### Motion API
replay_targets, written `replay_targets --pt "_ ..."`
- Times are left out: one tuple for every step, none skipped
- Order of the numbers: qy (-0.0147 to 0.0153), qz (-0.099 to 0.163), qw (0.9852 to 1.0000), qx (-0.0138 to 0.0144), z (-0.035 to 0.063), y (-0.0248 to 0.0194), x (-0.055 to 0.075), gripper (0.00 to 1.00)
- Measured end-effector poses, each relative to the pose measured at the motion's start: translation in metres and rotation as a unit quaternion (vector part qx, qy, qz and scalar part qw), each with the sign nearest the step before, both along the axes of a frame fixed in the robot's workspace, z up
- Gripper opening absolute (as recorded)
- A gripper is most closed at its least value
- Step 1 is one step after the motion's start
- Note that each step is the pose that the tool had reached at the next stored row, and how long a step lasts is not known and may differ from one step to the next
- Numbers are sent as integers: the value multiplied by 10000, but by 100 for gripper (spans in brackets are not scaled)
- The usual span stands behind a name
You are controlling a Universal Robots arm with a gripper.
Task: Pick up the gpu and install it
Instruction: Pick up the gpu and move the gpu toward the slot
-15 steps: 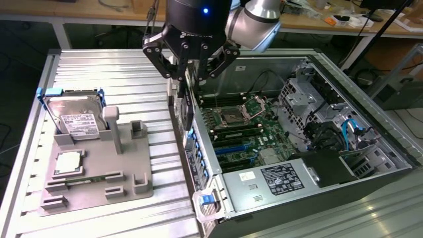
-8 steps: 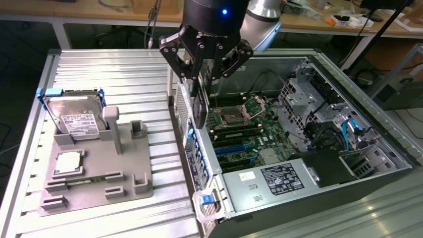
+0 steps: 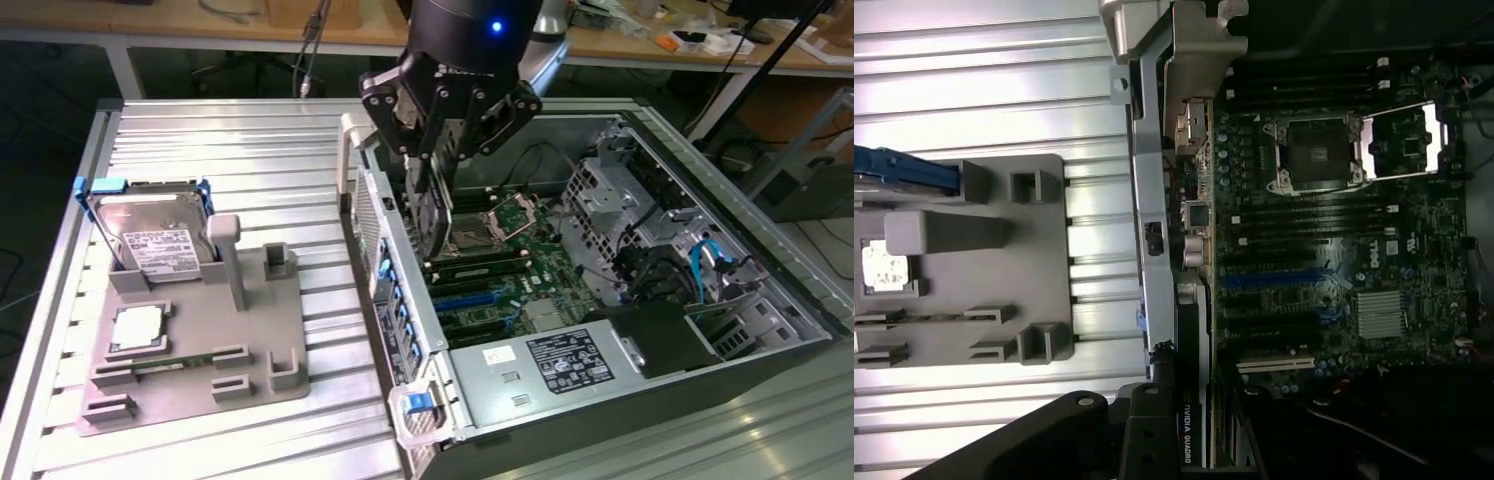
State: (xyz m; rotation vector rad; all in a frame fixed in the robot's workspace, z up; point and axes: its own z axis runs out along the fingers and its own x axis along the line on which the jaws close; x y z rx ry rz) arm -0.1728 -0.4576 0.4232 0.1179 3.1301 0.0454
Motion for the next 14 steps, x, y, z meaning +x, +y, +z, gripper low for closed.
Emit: replay_targets --pt "0 0 10000 0 0 0 35 27" --pt "0 0 10000 0 0 0 51 27" --pt "0 1 10000 0 0 0 90 27" --pt "0 1 10000 0 0 0 120 27" --pt "0 0 10000 0 0 0 158 27" --pt "0 0 10000 0 0 0 182 27" --pt "0 0 10000 0 0 0 206 27" --pt "0 0 10000 0 0 0 227 27" --pt "0 0 10000 0 0 0 253 27" --pt "0 1 10000 0 0 0 276 27" --pt "0 1 10000 0 0 0 299 27" --pt "0 1 10000 0 0 0 322 27" --pt "0 0 10000 0 0 0 346 27" --pt "0 0 10000 0 0 0 367 27"
